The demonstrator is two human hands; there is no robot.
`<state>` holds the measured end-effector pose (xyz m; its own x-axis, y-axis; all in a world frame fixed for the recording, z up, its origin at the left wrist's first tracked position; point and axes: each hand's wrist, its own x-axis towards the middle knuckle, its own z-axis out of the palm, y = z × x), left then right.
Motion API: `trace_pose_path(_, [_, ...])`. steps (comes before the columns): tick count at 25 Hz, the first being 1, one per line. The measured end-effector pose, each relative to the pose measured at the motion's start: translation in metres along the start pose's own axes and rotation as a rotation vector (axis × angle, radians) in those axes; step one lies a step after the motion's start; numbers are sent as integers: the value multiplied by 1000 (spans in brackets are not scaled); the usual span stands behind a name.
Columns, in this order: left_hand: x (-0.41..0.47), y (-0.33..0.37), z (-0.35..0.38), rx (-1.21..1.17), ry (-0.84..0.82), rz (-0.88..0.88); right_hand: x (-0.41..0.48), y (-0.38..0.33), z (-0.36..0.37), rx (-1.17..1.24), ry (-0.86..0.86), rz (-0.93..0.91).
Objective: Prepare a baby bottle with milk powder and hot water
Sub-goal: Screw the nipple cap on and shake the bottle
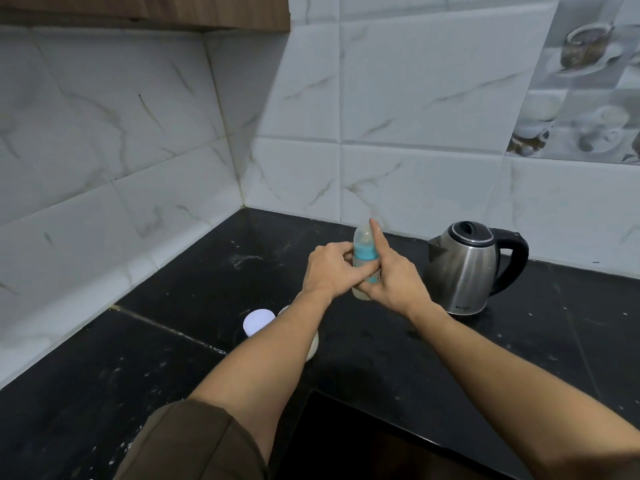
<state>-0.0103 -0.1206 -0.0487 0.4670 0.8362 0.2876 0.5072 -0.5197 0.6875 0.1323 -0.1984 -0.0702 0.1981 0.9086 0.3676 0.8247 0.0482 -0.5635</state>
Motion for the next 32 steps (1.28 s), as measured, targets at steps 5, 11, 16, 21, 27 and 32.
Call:
trace_pose_path(5, [25,-5,-21,-18,15,78,35,-15,-7,52,61,-38])
trace_pose_path(11, [46,-14,-41,-147,173,-125,82,-19,-44,230,286,-63])
trace_pose_path(16, [60,-16,-61,-97,292,-251,121,-44,-111,1248,718,185])
trace_pose_path(21, [70,-16,-49,58,257,-320,105,-67,-93,1017,76,72])
trace_pose_path(27, [75,-15,-46,181,229,-297,145,-80,-135,1508,342,216])
trace_pose_path(32, [78,-10,-48,265,207,-274,137,-99,-126,1146,-62,-37])
